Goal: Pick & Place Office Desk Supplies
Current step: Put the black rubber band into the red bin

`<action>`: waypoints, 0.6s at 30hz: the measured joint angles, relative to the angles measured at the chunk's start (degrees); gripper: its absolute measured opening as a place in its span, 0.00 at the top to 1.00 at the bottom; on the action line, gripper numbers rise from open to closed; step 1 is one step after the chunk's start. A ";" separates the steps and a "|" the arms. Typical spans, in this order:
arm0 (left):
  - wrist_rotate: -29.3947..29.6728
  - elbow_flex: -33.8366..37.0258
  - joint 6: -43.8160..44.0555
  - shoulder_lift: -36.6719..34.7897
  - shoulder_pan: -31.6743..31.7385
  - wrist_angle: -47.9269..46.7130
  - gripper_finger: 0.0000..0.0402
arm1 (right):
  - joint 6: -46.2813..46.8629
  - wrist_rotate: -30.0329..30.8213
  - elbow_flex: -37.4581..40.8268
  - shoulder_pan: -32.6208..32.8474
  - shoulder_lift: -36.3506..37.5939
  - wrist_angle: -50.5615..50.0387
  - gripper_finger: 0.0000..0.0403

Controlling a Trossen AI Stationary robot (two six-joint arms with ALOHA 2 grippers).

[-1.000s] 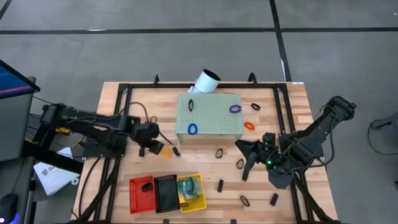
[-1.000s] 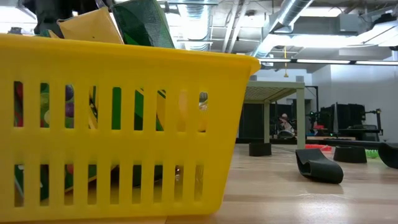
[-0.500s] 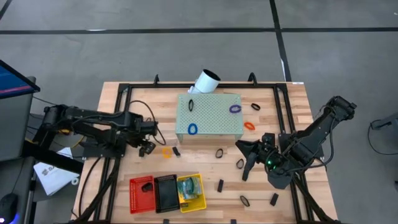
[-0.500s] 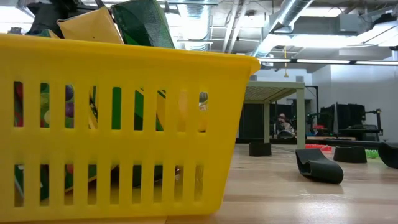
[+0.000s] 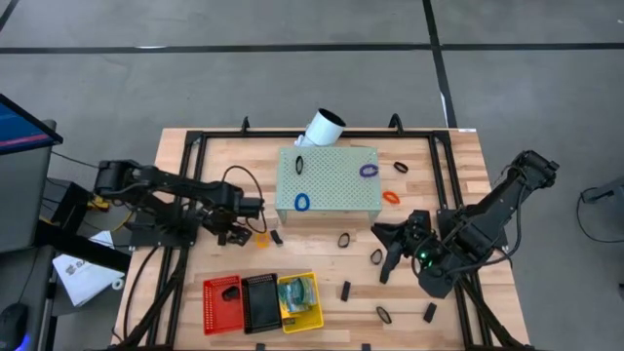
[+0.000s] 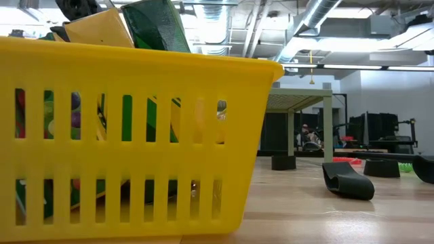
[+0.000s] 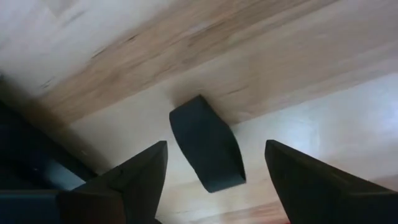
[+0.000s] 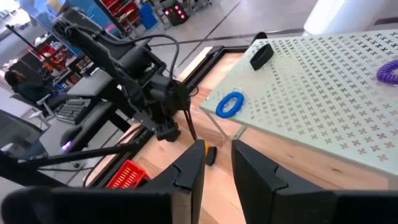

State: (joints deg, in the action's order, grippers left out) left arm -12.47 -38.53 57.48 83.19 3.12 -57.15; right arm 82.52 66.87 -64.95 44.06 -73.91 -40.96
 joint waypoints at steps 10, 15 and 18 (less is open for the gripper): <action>0.00 0.03 0.45 1.63 -0.16 1.60 0.57 | 0.06 -0.59 0.00 0.64 0.00 -0.65 0.81; 0.00 0.03 -0.93 1.52 -0.16 1.68 0.75 | 0.06 -0.83 0.00 0.64 0.00 -0.55 0.81; 0.00 0.03 -2.91 1.52 -0.16 1.77 0.88 | 0.06 -0.83 0.00 0.64 0.00 -0.30 0.81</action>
State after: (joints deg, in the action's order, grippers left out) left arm -12.47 -38.50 54.57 84.71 2.96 -55.37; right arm 82.59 66.04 -64.95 44.71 -73.91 -41.26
